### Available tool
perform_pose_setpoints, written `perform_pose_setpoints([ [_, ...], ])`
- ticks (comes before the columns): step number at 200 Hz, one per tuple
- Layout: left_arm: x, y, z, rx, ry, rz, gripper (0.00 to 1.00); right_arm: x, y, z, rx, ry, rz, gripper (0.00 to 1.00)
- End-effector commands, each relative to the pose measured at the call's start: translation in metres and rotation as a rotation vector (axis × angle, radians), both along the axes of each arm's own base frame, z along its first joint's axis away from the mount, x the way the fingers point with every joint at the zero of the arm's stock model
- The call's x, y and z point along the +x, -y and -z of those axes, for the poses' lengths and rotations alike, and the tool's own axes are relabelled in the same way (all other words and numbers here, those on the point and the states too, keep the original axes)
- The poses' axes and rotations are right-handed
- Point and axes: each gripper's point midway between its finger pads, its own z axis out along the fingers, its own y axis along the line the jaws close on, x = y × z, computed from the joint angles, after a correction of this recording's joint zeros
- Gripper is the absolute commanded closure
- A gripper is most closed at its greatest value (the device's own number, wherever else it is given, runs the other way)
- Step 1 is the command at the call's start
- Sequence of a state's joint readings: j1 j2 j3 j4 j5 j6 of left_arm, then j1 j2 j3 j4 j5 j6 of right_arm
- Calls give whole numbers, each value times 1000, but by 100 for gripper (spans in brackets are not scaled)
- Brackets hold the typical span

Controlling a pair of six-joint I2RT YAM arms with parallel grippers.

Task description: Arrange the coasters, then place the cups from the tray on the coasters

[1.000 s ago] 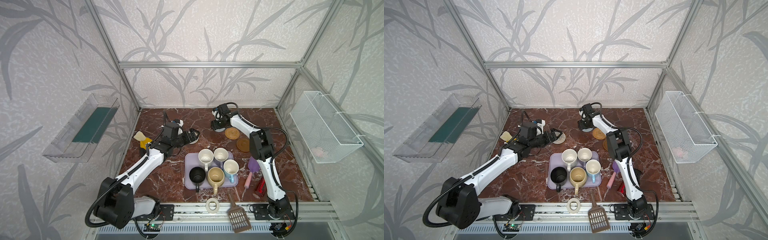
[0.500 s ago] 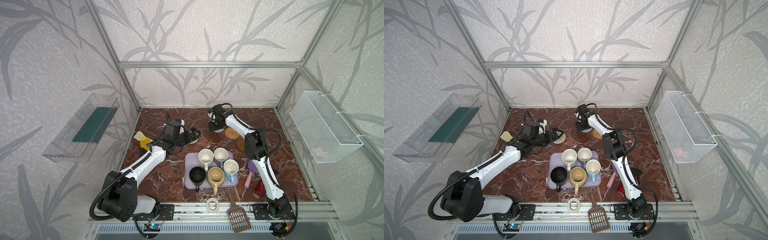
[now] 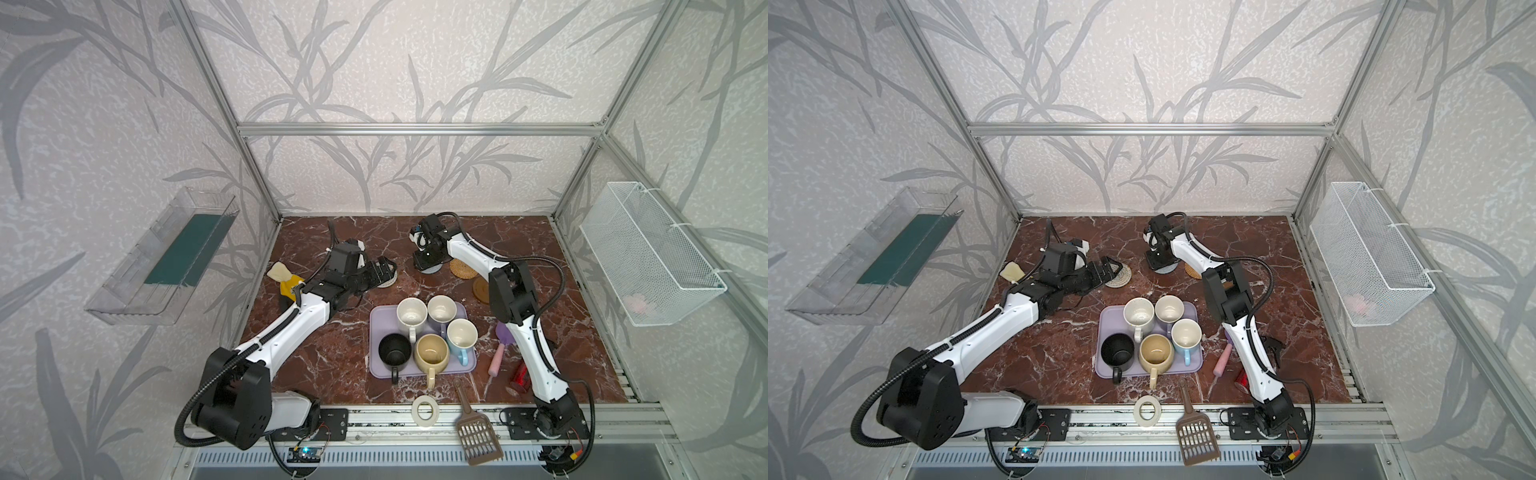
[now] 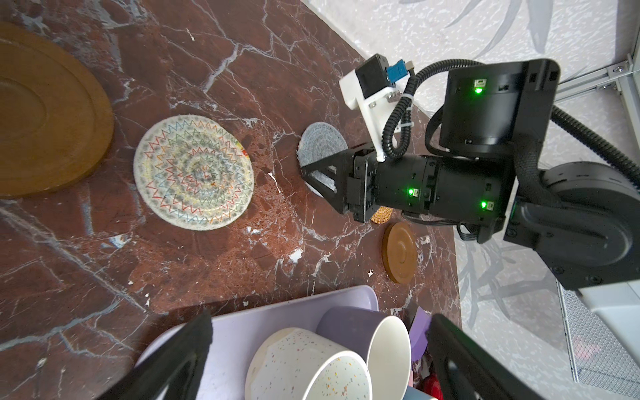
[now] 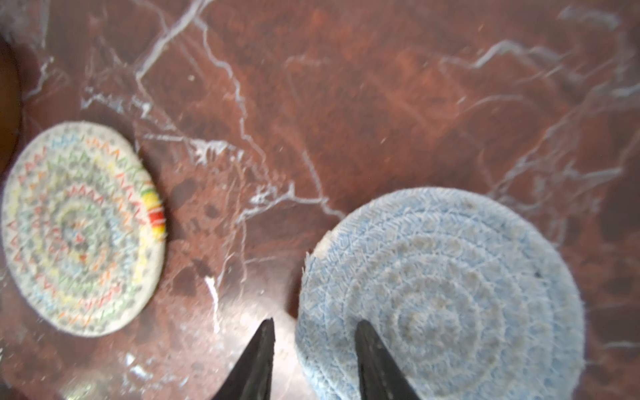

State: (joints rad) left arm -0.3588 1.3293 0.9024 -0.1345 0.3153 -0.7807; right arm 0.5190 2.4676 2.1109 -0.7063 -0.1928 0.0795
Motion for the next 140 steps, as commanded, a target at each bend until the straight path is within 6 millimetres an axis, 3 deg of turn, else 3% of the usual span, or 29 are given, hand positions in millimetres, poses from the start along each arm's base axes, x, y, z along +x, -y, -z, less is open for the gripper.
perform_pose_setpoints([
  [1,4,-3,-22,-11,44,-23,1,-41,4,23,-16,-149,-23,61],
  [34,4,0,-20,-24,36,-16,1,-55,3,25,-22,-153,-37,62],
  [83,5,4,-18,-45,22,-13,1,-59,-3,6,-3,-152,-49,63],
  [140,2,7,-15,-51,17,-8,1,-64,-4,3,11,-156,-56,63],
])
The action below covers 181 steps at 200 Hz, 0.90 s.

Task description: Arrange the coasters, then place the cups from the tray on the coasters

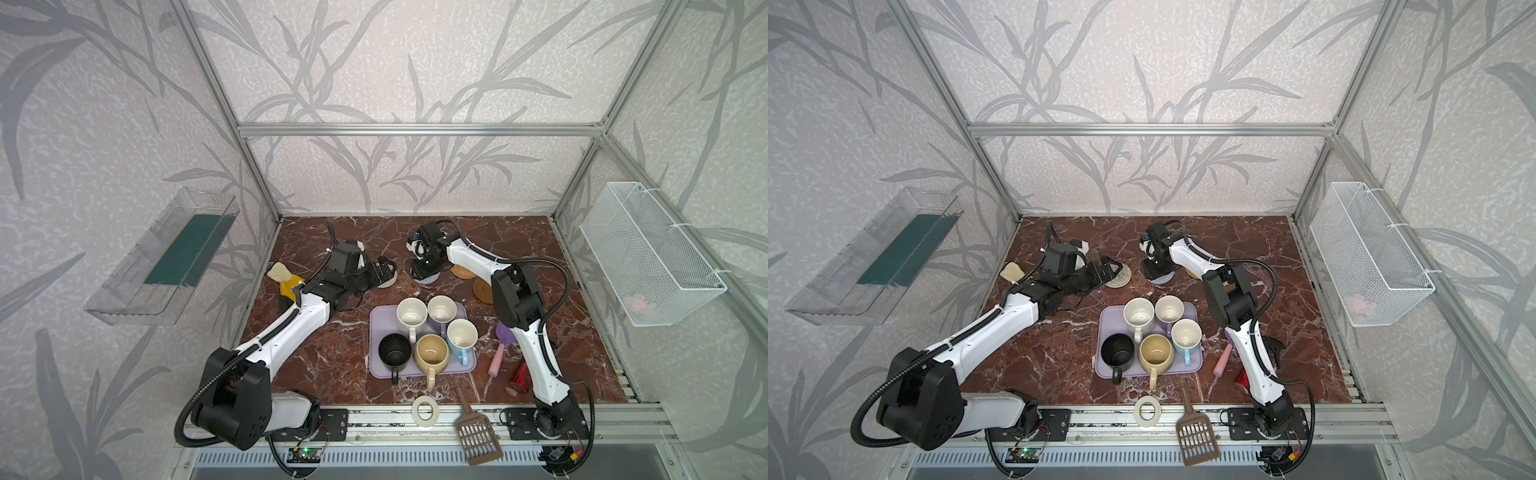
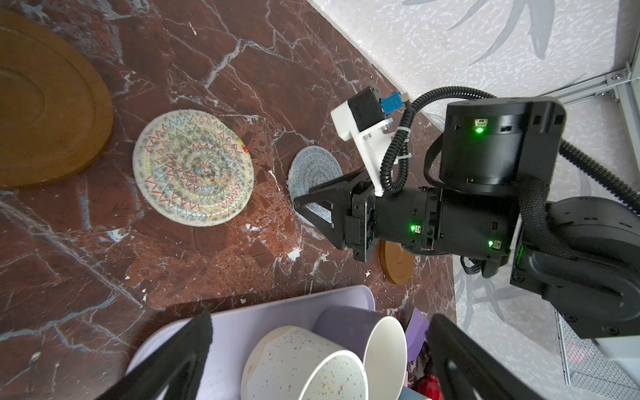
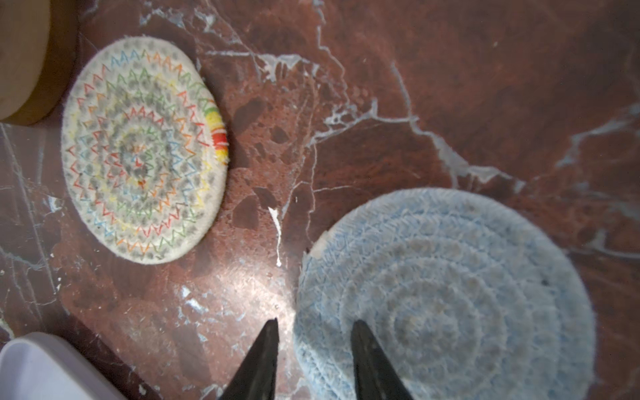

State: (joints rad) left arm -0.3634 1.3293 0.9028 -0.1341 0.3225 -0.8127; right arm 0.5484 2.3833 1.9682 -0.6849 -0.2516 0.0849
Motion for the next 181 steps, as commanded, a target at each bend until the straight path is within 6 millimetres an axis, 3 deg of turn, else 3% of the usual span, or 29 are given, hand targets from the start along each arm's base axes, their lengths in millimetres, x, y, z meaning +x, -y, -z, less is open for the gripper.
perform_pose_setpoints([
  [1,4,4,-15,-25,34,-2,1,-27,4,4,-18,-94,-10,63],
  [49,5,7,-13,-43,29,-1,1,-12,-2,-6,-13,-38,-9,63],
  [80,4,7,-15,-40,35,0,1,-7,0,1,-41,-50,-14,63],
  [102,3,7,-14,-38,32,-1,1,-5,0,-5,-42,-37,-14,61],
  [142,4,6,-18,-42,47,-15,1,7,-9,-50,15,55,-13,47],
  [161,2,3,-22,-69,62,-37,1,12,-10,-85,52,81,-26,40],
  [181,-1,2,-28,-106,84,-48,1,14,-2,-123,54,124,-10,27],
])
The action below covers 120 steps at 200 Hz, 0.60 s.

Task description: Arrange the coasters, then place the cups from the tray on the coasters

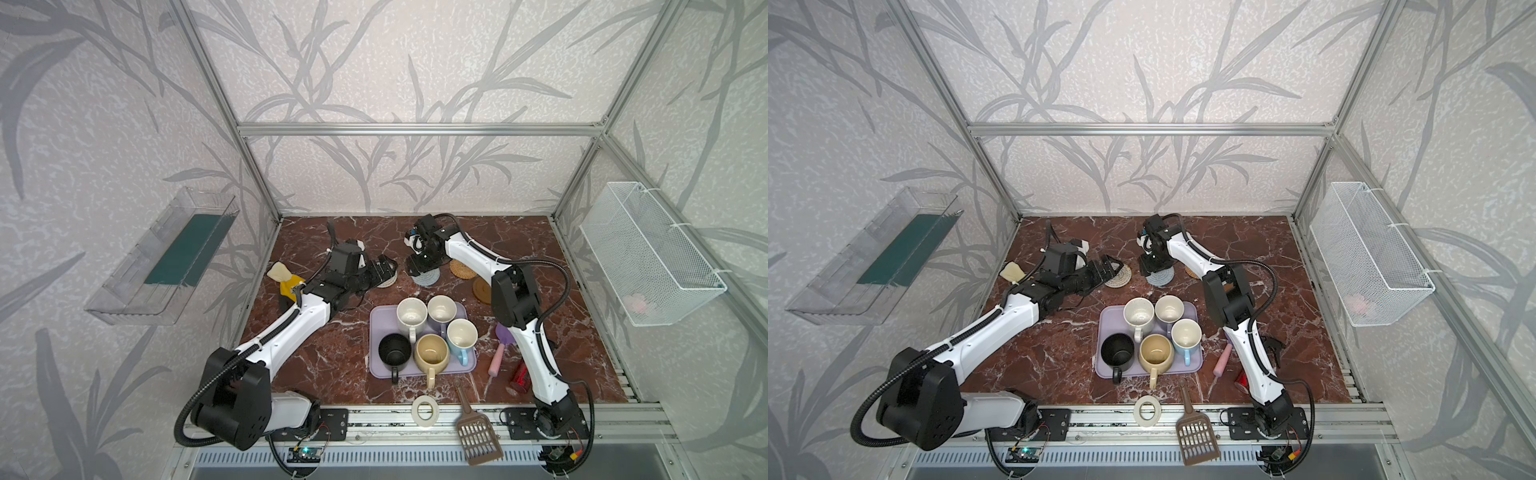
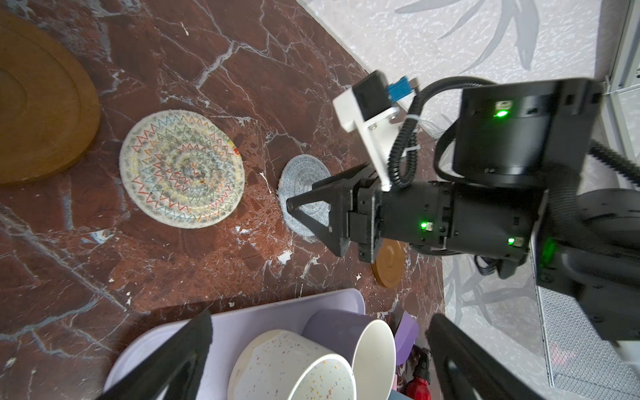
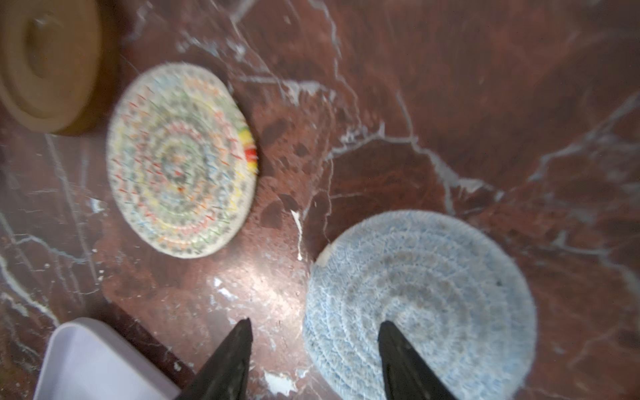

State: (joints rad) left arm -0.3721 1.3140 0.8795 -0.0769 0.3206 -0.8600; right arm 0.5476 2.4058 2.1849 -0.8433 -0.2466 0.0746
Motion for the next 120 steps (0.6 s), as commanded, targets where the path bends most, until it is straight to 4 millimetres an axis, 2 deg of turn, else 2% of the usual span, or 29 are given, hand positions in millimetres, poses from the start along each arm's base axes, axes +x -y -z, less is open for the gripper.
perform_pose_setpoints([
  [1,-2,-1,-22,-59,63,-29,1,0,6,-77,39,89,-3,26],
  [24,-9,1,-28,-68,40,-3,1,-5,23,-107,7,143,38,13],
  [30,-10,3,-29,-63,37,15,1,-7,27,-114,7,157,47,0],
  [51,-16,5,-37,-57,27,46,1,-14,41,-138,22,206,105,1],
  [65,-22,7,-43,-52,36,68,1,-16,58,-145,28,238,168,1],
  [93,-33,19,-53,-82,31,156,1,-17,90,-147,163,220,278,1],
  [120,-36,28,-55,-71,33,177,1,-23,116,-130,225,161,290,1],
])
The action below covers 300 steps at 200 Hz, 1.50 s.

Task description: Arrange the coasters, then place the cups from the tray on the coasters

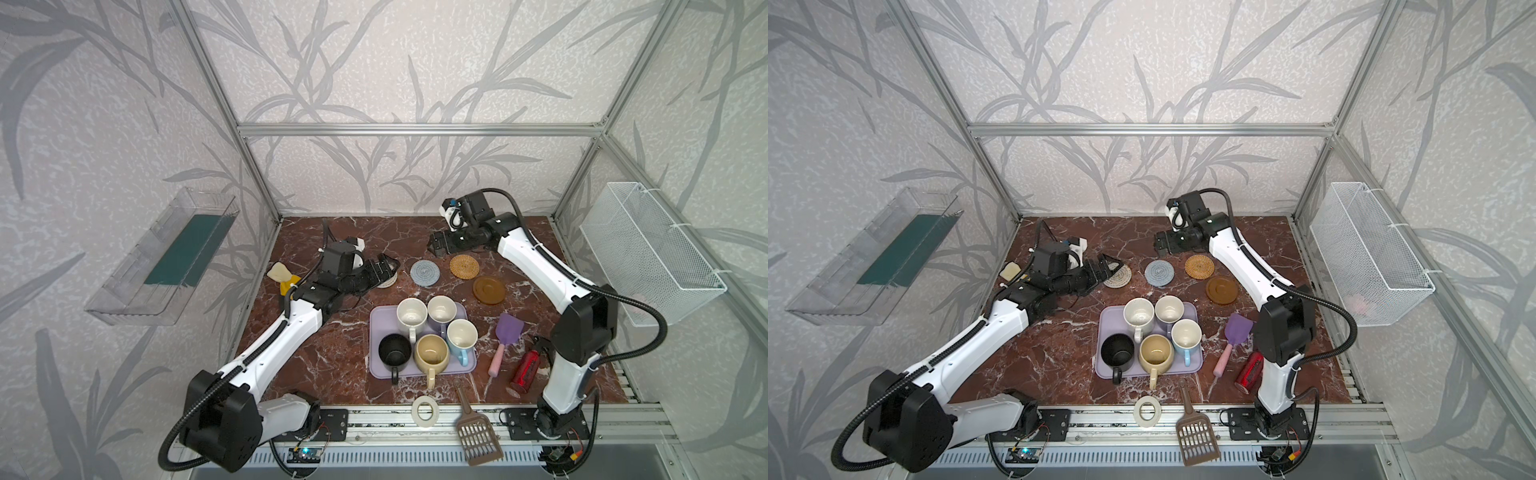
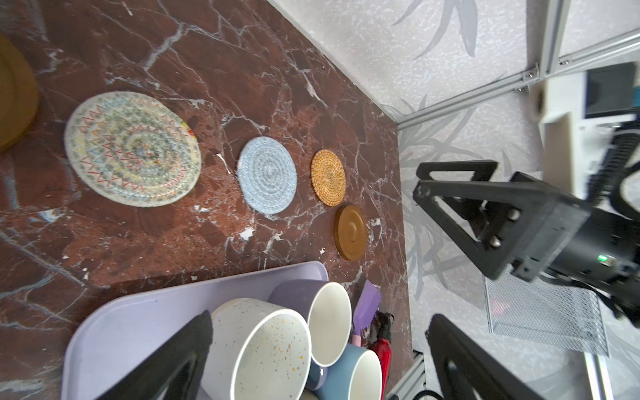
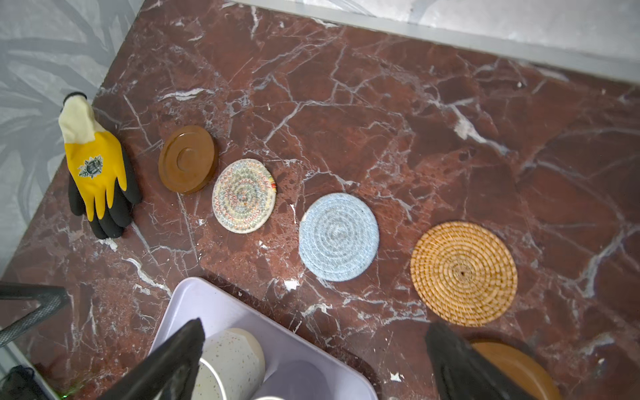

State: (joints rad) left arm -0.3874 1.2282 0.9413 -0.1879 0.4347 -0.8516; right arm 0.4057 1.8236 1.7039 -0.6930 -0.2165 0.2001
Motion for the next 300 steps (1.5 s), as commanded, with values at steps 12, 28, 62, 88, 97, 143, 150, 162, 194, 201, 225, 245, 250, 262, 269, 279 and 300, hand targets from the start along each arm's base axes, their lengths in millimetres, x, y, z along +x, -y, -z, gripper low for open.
perform_pose_setpoints([
  [12,-10,16,-14,2,12,74,1,4,21,13,77,-10,19,1],
  [28,-8,20,-10,23,-1,83,1,9,35,29,53,-28,56,1],
  [62,2,34,-6,8,-1,103,1,18,48,62,-6,-111,61,4],
  [88,10,53,-3,-29,19,150,1,29,48,86,-37,-137,55,15],
  [97,12,55,-2,1,12,171,1,32,49,94,-45,-154,55,18],
  [143,30,61,13,103,-37,191,1,48,53,130,-106,-198,48,33],
  [150,34,62,16,102,-42,184,1,49,53,134,-111,-207,46,35],
  [162,39,65,20,103,-48,184,1,52,56,141,-121,-225,46,38],
  [194,47,65,30,185,-57,164,3,55,60,153,-135,-243,47,40],
  [201,47,67,32,192,-64,167,2,55,60,156,-138,-249,48,40],
  [225,46,78,37,190,-79,185,2,54,60,164,-144,-273,44,41],
  [245,49,83,35,174,-72,191,2,53,58,171,-137,-295,40,42],
  [250,50,85,33,165,-70,194,2,53,57,173,-136,-298,39,42],
  [262,50,91,30,141,-71,208,2,53,57,174,-134,-301,39,43],
  [269,50,93,30,135,-75,214,2,51,57,175,-137,-307,39,43],
  [279,51,93,28,135,-72,213,2,50,58,179,-141,-316,38,43],
  [300,51,91,28,145,-67,194,2,45,56,185,-134,-341,30,44],
])
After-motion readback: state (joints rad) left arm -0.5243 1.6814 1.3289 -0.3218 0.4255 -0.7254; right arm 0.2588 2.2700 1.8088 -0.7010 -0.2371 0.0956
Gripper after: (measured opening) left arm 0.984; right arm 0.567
